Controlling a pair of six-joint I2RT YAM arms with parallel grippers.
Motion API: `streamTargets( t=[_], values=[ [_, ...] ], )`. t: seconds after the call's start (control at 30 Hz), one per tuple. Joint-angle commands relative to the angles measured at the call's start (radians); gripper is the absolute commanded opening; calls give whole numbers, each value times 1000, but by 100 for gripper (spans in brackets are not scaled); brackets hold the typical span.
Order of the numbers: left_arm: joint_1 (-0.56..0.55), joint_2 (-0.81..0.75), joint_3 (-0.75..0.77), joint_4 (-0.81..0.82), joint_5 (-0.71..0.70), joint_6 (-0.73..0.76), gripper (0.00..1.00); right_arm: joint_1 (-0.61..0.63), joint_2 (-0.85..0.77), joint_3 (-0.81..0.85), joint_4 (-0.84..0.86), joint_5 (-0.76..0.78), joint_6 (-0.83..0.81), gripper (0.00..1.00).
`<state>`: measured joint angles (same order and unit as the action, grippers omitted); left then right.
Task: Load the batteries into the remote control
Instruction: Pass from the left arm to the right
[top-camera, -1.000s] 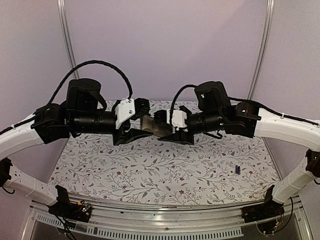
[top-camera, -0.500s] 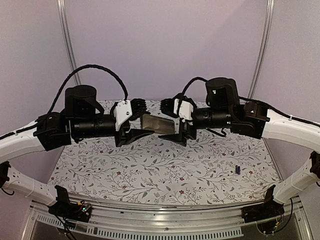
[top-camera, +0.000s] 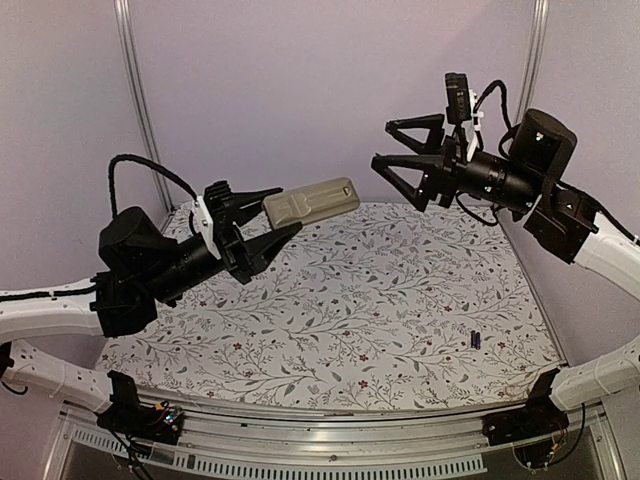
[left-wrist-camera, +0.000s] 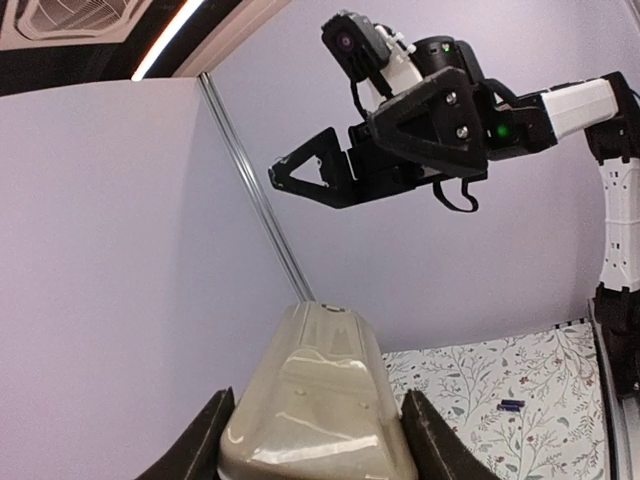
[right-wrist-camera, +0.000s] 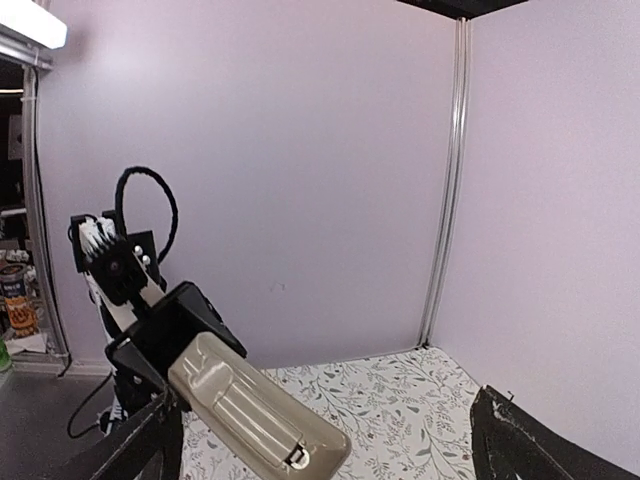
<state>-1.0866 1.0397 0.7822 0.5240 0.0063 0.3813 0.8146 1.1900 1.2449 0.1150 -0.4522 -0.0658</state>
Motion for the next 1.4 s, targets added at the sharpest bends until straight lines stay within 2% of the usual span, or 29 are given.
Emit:
streamTargets(
  t=[0.0, 0.07, 0.2, 0.27, 0.37, 0.5, 0.63, 0.83, 1.03, 1.3, 1.37],
  values=[
    [-16, 49, -49, 323, 27, 12, 0, -6, 54, 59, 34, -26, 351, 99],
    [-13, 55, -54, 376, 54, -4, 0, -6, 55, 54, 22, -67, 335, 99],
    [-10, 59, -27, 314, 90, -45, 0, -6, -26, -12, -27, -168, 16, 99],
    [-9, 59, -36, 308, 133, -81, 0, -6, -67, -23, -34, -203, -78, 99],
    [-9, 62, -26, 260, 201, -117, 0, -6, -68, -4, -126, -331, -211, 99],
    [-9, 58, -3, 183, 266, -141, 0, -6, -30, 48, -283, -338, -352, 99],
    [-10, 54, 16, 103, 283, -135, 0, -6, 6, 73, -361, -364, -423, 99],
    [-4, 67, 12, 94, 291, -144, 0, 0, 66, 92, -409, -382, -442, 98],
    [0, 79, 11, 97, 288, -154, 0, 59, 90, 93, -411, -310, -479, 87],
    [4, 67, 7, 87, 271, -158, 0, 64, 100, 89, -405, -274, -470, 53],
    [7, 57, 2, 90, 266, -160, 0, 66, 98, 86, -405, -269, -468, 50]
  ],
)
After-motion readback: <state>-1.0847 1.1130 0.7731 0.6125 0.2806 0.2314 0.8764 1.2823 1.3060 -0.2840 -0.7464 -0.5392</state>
